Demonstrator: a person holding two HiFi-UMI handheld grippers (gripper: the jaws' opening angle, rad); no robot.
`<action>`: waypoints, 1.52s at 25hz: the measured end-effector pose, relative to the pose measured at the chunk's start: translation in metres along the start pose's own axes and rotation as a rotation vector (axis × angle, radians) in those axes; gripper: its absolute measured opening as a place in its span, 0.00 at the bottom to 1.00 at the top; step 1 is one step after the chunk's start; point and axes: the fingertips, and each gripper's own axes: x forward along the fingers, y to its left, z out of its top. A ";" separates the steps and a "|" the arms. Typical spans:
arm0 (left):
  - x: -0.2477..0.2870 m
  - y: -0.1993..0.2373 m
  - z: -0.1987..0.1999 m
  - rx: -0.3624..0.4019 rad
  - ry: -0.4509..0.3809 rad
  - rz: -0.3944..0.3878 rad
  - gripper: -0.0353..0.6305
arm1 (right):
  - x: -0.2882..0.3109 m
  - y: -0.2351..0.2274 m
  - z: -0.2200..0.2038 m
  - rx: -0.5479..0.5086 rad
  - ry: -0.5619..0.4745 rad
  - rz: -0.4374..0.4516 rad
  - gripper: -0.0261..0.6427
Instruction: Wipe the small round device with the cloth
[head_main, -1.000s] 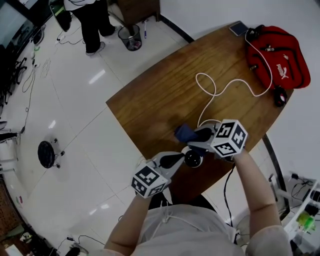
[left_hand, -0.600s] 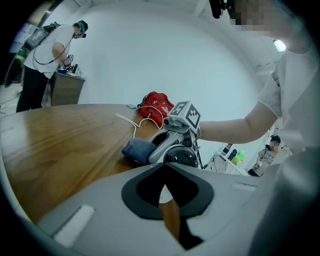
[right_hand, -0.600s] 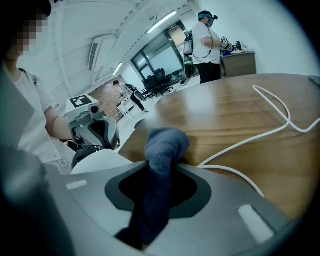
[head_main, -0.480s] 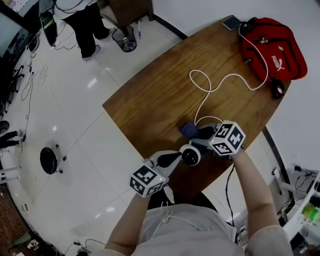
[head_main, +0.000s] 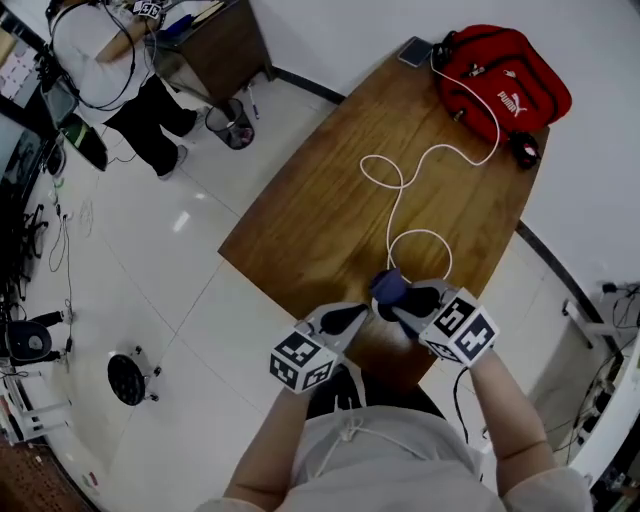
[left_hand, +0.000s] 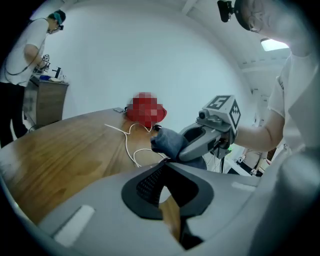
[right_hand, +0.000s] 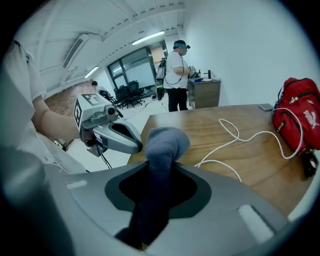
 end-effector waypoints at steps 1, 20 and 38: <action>-0.005 0.000 -0.002 0.008 0.012 -0.013 0.06 | 0.002 0.005 -0.002 0.008 0.004 -0.024 0.20; -0.029 -0.006 -0.026 0.113 0.137 -0.177 0.06 | 0.017 0.058 -0.016 0.175 -0.067 -0.158 0.20; 0.001 -0.026 -0.005 0.173 0.034 -0.186 0.08 | -0.018 -0.037 -0.020 0.296 -0.193 -0.277 0.20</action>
